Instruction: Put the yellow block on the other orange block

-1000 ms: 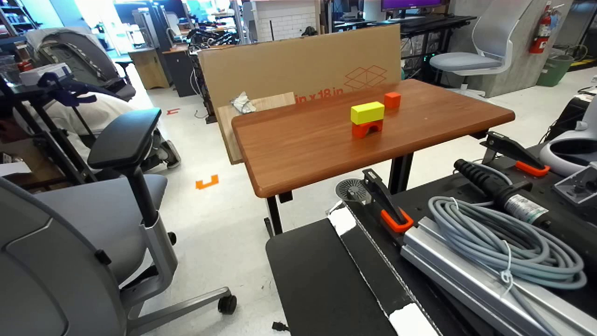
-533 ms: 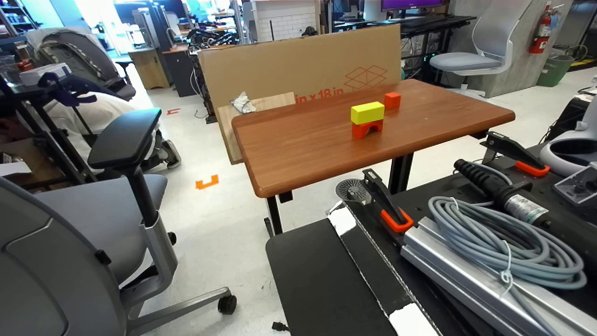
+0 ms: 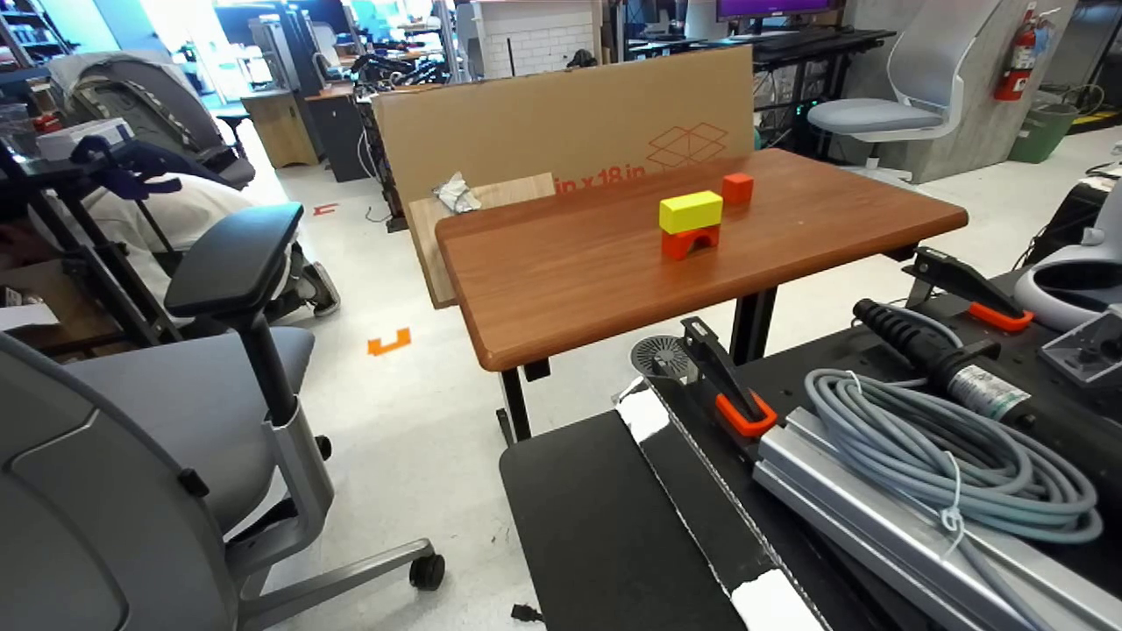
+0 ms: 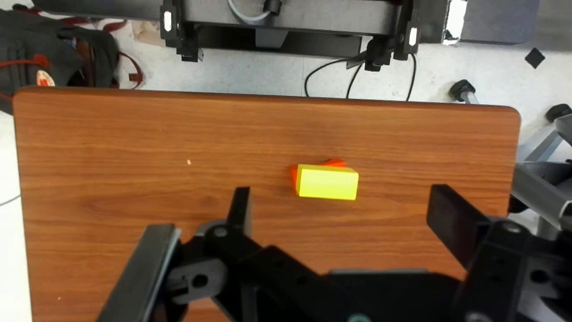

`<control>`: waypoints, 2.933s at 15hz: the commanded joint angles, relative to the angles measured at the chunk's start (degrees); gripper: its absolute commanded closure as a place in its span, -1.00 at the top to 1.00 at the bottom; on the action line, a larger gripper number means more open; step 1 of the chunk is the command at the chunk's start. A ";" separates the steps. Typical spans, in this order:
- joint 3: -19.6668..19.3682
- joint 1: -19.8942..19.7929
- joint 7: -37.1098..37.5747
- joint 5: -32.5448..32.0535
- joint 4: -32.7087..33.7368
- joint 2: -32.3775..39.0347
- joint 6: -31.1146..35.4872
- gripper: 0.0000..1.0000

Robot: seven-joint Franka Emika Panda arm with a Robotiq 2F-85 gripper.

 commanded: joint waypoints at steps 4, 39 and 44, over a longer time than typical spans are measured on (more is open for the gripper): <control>1.82 0.08 6.34 -1.97 7.73 14.22 -1.83 1.00; -0.81 -4.69 9.78 -0.91 21.96 32.96 2.67 -0.17; -3.03 -8.84 7.00 -1.43 26.85 34.69 0.00 -0.17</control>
